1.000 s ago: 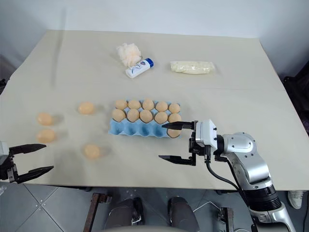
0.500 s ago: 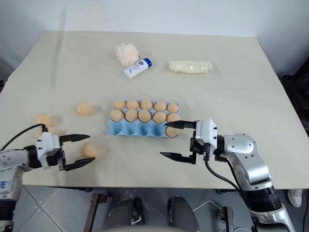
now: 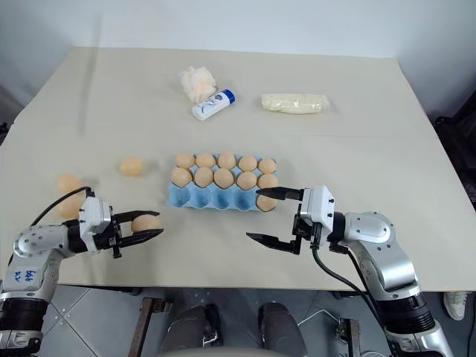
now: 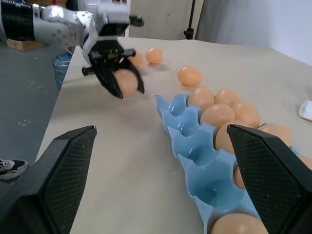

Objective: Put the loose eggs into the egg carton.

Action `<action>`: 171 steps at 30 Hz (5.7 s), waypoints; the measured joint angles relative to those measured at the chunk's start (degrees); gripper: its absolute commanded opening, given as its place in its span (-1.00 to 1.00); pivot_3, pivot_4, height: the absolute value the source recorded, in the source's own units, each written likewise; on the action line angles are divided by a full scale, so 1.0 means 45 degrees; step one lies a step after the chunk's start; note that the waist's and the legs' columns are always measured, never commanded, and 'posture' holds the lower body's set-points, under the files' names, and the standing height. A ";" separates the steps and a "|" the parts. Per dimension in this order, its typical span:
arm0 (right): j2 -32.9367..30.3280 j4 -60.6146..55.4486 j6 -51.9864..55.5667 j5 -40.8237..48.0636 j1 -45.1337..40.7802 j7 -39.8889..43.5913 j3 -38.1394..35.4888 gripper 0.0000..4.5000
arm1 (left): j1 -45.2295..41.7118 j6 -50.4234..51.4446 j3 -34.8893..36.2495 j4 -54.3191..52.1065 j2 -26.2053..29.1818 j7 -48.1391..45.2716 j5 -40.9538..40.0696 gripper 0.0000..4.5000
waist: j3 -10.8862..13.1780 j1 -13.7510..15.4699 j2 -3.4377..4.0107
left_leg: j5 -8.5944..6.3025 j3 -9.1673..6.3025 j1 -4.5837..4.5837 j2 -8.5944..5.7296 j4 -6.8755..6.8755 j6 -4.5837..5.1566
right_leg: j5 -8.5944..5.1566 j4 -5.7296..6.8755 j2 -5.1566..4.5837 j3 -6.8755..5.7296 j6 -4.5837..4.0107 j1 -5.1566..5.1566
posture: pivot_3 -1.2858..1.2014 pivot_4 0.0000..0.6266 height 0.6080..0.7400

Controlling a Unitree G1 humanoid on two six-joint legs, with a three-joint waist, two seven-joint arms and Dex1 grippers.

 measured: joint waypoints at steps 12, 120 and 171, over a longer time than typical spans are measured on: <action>-0.0095 -0.0680 0.0045 -0.0179 0.0553 -0.0679 -0.0454 1.00 | -0.4951 -0.0481 -0.3660 0.2429 -0.4505 0.1372 0.1866 -0.23 | 0.0002 0.0265 0.0002 | 0.0015 0.0005 -0.0023 -0.0004 0.0149 0.0042 | 0.0011 0.0061 0.0014 0.0027 0.0018 0.0006 | 0.03 -0.52 1.00; 0.0384 -0.0589 0.0364 -0.0477 0.0837 -0.1996 -0.0649 1.00 | -0.3515 -0.1202 -0.3148 0.1834 -0.3261 0.2394 0.2398 0.02 | 0.0014 0.0257 0.0003 | 0.0032 0.0033 -0.0067 0.0017 0.0132 0.0044 | 0.0066 0.0016 0.0018 0.0027 0.0018 -0.0033 | 0.03 -0.52 1.00; 0.0767 0.0668 0.0177 -0.0513 -0.0159 -0.0590 -0.0304 1.00 | 0.6568 -0.1929 0.5029 -0.2169 -0.4209 0.9487 0.1838 0.99 | 0.0007 -0.0114 -0.0012 | 0.0014 0.0000 -0.0044 0.0005 -0.0059 0.0048 | 0.0090 -0.0143 -0.0014 -0.0008 -0.0028 -0.0008 | 0.03 -0.52 1.00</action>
